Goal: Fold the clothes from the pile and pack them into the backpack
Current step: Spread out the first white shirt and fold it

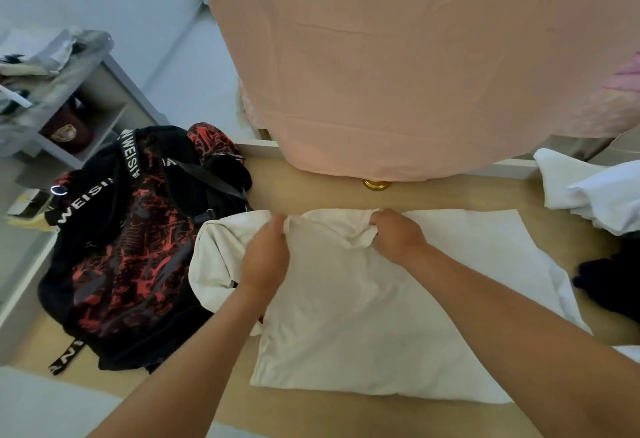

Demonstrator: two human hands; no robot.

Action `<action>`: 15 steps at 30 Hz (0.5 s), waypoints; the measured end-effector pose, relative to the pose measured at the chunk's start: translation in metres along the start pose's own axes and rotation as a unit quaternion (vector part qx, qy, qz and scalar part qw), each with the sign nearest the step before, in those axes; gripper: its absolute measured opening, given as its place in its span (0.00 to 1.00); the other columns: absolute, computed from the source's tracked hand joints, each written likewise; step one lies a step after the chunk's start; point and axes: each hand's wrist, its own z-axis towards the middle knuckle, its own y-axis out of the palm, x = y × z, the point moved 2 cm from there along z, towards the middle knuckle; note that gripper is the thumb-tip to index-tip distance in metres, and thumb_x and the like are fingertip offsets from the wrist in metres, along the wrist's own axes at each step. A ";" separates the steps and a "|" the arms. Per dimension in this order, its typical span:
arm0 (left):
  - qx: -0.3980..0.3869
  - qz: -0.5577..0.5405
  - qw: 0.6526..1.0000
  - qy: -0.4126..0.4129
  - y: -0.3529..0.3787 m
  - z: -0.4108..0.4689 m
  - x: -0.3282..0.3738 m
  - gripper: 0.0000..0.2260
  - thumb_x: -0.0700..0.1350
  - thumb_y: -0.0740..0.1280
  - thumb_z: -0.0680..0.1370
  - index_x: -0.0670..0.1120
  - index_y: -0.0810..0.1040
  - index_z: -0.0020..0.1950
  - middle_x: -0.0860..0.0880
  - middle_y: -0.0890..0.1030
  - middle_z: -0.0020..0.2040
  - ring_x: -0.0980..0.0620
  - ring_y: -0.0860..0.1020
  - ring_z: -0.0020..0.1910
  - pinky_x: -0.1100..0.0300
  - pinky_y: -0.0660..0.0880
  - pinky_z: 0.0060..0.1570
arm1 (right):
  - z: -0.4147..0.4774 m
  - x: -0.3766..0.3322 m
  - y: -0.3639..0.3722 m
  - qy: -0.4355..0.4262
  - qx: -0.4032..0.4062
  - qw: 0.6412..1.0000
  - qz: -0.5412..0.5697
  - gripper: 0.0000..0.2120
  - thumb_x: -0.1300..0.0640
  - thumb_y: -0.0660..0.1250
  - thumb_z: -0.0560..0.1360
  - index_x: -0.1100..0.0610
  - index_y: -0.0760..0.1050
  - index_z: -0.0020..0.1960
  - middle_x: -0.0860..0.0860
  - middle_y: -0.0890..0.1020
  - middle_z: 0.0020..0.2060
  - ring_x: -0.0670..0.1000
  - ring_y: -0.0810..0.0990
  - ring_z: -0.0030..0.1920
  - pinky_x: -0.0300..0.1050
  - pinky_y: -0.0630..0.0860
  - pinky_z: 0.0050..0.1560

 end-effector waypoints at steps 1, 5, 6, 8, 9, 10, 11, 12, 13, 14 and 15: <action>0.033 -0.020 0.999 -0.021 -0.008 0.015 0.002 0.09 0.36 0.52 0.80 0.44 0.69 0.46 0.50 0.76 0.39 0.46 0.74 0.39 0.54 0.66 0.38 | 0.004 0.002 -0.003 0.024 0.030 0.998 0.046 0.15 0.54 0.60 0.80 0.54 0.74 0.65 0.53 0.76 0.62 0.58 0.78 0.59 0.49 0.75 0.54; 0.069 0.050 0.996 -0.033 -0.012 0.070 0.002 0.10 0.35 0.56 0.80 0.41 0.70 0.59 0.43 0.77 0.45 0.42 0.74 0.43 0.52 0.68 0.39 | 0.010 0.006 -0.015 0.098 0.129 0.979 0.123 0.16 0.55 0.61 0.81 0.57 0.70 0.67 0.57 0.73 0.63 0.60 0.78 0.54 0.48 0.74 0.47; 0.081 0.082 0.993 -0.023 -0.006 0.076 0.002 0.16 0.32 0.58 0.77 0.41 0.70 0.64 0.41 0.77 0.51 0.40 0.74 0.48 0.50 0.70 0.43 | 0.008 0.006 -0.016 0.095 0.145 0.976 0.132 0.19 0.59 0.62 0.79 0.57 0.66 0.70 0.58 0.70 0.63 0.60 0.78 0.52 0.48 0.73 0.44; 0.084 0.119 0.987 0.063 0.012 0.073 0.012 0.26 0.29 0.60 0.71 0.41 0.70 0.68 0.40 0.75 0.59 0.39 0.72 0.54 0.48 0.68 0.52 | 0.001 0.009 -0.013 0.065 0.174 0.978 0.099 0.29 0.65 0.64 0.74 0.57 0.63 0.73 0.59 0.68 0.65 0.61 0.77 0.53 0.49 0.74 0.46; 0.065 0.125 0.981 0.135 0.023 0.065 0.021 0.27 0.30 0.58 0.68 0.42 0.71 0.67 0.41 0.75 0.61 0.39 0.72 0.56 0.48 0.68 0.53 | -0.005 0.012 -0.010 0.037 0.193 0.980 0.046 0.30 0.66 0.64 0.71 0.57 0.64 0.73 0.59 0.68 0.67 0.61 0.75 0.57 0.51 0.74 0.51; 0.022 0.138 0.967 0.212 0.037 0.054 0.028 0.26 0.32 0.57 0.69 0.44 0.73 0.66 0.42 0.75 0.62 0.39 0.73 0.59 0.48 0.69 0.55 | -0.014 0.014 -0.004 0.003 0.209 0.978 -0.007 0.30 0.65 0.64 0.70 0.58 0.67 0.72 0.60 0.68 0.69 0.62 0.73 0.62 0.53 0.73 0.56; -0.045 0.165 0.948 0.270 0.054 0.039 0.032 0.24 0.35 0.58 0.72 0.47 0.73 0.67 0.43 0.74 0.66 0.39 0.73 0.64 0.47 0.70 0.59 | -0.025 0.016 0.003 -0.032 0.209 0.976 -0.044 0.29 0.64 0.64 0.70 0.57 0.68 0.71 0.60 0.68 0.71 0.61 0.71 0.66 0.55 0.72 0.60; -0.121 0.201 0.929 0.285 0.071 0.025 0.029 0.21 0.41 0.59 0.77 0.50 0.70 0.71 0.45 0.70 0.72 0.39 0.68 0.71 0.44 0.67 0.64 | -0.035 0.020 0.013 -0.065 0.186 0.978 -0.070 0.28 0.60 0.63 0.73 0.55 0.68 0.73 0.60 0.67 0.73 0.61 0.69 0.69 0.58 0.70 0.64; -0.194 0.236 0.918 0.253 0.084 0.014 0.020 0.22 0.49 0.56 0.81 0.53 0.62 0.77 0.47 0.60 0.78 0.40 0.58 0.77 0.41 0.61 0.70 | -0.044 0.027 0.024 -0.080 0.142 0.983 -0.085 0.27 0.54 0.60 0.75 0.52 0.66 0.75 0.59 0.64 0.76 0.60 0.66 0.72 0.62 0.67 0.67; -0.244 0.258 0.916 0.185 0.094 0.008 0.007 0.26 0.57 0.50 0.82 0.56 0.52 0.80 0.49 0.48 0.81 0.41 0.49 0.79 0.39 0.54 0.73 | -0.053 0.039 0.035 -0.071 0.088 0.989 -0.090 0.28 0.48 0.55 0.77 0.49 0.62 0.77 0.57 0.60 0.78 0.59 0.63 0.75 0.65 0.64 0.70; -0.259 0.274 0.918 0.123 0.099 0.004 -0.005 0.29 0.63 0.44 0.80 0.58 0.44 0.80 0.51 0.40 0.80 0.40 0.42 0.79 0.37 0.49 0.73 | -0.060 0.054 0.043 -0.048 0.042 0.994 -0.087 0.30 0.42 0.50 0.78 0.47 0.57 0.79 0.55 0.55 0.80 0.57 0.58 0.78 0.67 0.59 0.72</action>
